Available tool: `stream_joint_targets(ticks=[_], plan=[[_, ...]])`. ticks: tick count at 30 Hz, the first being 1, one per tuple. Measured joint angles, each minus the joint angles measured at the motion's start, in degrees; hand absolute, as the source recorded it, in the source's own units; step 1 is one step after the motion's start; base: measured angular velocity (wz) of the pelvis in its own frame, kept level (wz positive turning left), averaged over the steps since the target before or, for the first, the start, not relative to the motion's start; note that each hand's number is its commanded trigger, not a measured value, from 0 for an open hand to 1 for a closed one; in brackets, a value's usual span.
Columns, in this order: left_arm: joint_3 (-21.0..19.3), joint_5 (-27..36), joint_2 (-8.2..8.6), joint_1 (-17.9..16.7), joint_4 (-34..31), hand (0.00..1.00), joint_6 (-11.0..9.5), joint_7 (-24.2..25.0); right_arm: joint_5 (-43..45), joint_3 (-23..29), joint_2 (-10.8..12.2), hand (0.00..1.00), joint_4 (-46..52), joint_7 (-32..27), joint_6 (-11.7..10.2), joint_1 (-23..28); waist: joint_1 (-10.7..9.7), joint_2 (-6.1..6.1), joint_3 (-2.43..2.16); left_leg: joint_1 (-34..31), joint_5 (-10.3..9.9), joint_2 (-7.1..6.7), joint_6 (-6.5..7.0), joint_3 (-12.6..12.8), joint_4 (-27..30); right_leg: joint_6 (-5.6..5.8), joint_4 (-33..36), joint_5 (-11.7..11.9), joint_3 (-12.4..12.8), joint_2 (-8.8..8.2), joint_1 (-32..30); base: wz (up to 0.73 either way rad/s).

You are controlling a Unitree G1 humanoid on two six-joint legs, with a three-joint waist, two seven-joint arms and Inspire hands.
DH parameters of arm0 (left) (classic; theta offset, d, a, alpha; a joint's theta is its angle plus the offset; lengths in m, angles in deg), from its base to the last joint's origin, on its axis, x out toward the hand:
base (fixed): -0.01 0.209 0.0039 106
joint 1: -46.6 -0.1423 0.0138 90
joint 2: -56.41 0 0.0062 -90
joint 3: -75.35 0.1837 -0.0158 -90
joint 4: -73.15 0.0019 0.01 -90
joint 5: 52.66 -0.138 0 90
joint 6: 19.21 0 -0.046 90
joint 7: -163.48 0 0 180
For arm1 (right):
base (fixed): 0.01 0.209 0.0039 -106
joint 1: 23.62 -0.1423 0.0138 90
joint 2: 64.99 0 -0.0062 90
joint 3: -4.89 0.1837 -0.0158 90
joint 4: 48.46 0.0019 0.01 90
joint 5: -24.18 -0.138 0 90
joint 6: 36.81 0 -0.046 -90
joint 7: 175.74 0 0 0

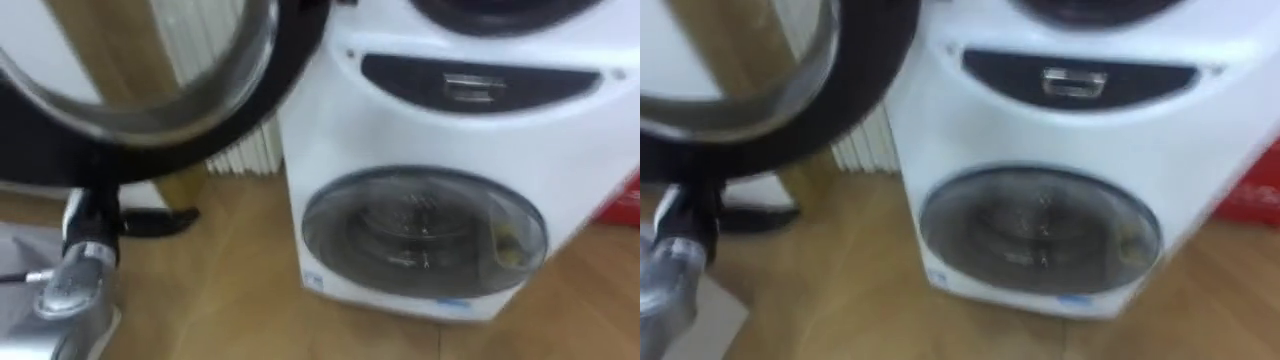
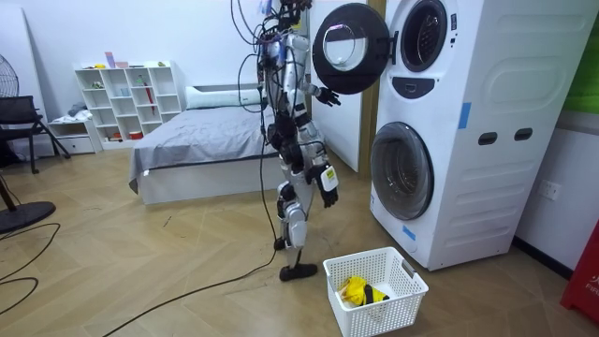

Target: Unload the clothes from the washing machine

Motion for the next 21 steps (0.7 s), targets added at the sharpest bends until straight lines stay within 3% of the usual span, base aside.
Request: stream_joint_targets(ticks=[1,4,7,11,21], plan=[[-0.9,-0.01,0.02,-0.01,1.16,0.0,0.02,0.71,0.65,-0.25,0.12,0.0,0.21,0.13,0.84,0.12,-0.1,0.08,0.04,0.57,-0.04,0.26,-0.1,0.09,-0.11,-0.23,0.02,0.14,-1.17,0.27,0.19,-0.26],[-2.06,0.01,0.01,-1.12,1.66,0.0,1.18,2.1,3.25,-0.02,0.01,0.0,3.05,0.62,1.94,2.7,-0.05,0.12,-0.17,1.89,-0.26,0.47,-0.74,0.36,-0.12,-0.72,0.31,-0.08,-1.31,0.85,0.91,-0.15],[-3.23,1.2,0.0,-1.57,3.59,0.0,1.2,3.04,6.0,0.01,0.03,0.0,3.39,1.3,3.46,3.71,-0.09,0.15,-0.85,2.64,-0.14,0.98,-1.03,1.37,-0.12,-1.09,0.57,-0.33,-0.83,1.24,0.91,-0.18],[-7.2,2.38,-0.02,-1.56,7.27,0.0,1.19,4.14,6.39,0.02,0.08,0.0,3.32,1.93,3.69,3.82,-1.26,0.11,-1.53,3.88,-0.31,1.51,-1.7,1.79,-0.11,-1.63,1.33,-0.66,-0.69,1.77,1.36,-0.13],[-9.37,1.71,-0.02,-1.99,7.7,0.0,1.19,3.17,6.18,-0.16,0.43,0.0,3.4,1.58,4.95,4.7,-1.15,0.25,-1.46,5.05,-0.93,2.28,-2.71,2.06,-0.59,-2.04,1.27,-0.91,-1.31,2.56,2.11,-0.04]])
